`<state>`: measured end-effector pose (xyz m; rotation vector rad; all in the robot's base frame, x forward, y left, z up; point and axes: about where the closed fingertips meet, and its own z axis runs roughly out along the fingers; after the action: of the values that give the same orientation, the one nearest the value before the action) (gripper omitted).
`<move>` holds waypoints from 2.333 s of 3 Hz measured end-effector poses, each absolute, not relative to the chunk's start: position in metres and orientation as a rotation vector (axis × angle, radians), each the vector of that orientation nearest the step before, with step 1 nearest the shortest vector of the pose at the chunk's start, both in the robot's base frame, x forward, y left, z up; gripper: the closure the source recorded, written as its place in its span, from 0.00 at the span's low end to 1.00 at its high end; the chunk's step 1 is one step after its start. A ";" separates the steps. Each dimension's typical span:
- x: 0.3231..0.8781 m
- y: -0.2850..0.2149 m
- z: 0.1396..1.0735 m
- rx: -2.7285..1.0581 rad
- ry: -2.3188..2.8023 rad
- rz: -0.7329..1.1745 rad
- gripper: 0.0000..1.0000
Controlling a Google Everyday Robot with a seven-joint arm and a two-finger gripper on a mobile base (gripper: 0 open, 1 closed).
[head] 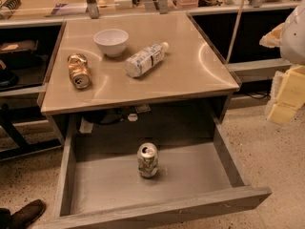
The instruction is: Pick 7up can from top drawer and place on counter
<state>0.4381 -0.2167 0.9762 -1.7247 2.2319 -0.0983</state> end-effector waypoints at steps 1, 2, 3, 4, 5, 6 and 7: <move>0.438 -0.217 0.976 -1.725 2.232 -0.098 0.00; 0.438 -0.211 0.972 -1.711 2.219 -0.085 0.00; 0.437 -0.183 0.944 -1.654 2.198 0.021 0.00; 0.444 -0.143 0.903 -1.628 2.156 0.178 0.00; 0.453 -0.105 0.856 -1.617 2.129 0.364 0.00; 0.453 -0.105 0.856 -1.617 2.129 0.365 0.00; 0.450 -0.093 0.823 -1.576 2.103 0.446 0.00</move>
Offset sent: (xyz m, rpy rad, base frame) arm 0.0003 0.0121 -0.0156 0.0433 0.0007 0.0013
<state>0.4502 -0.0934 0.8235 -1.5762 2.1034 0.4463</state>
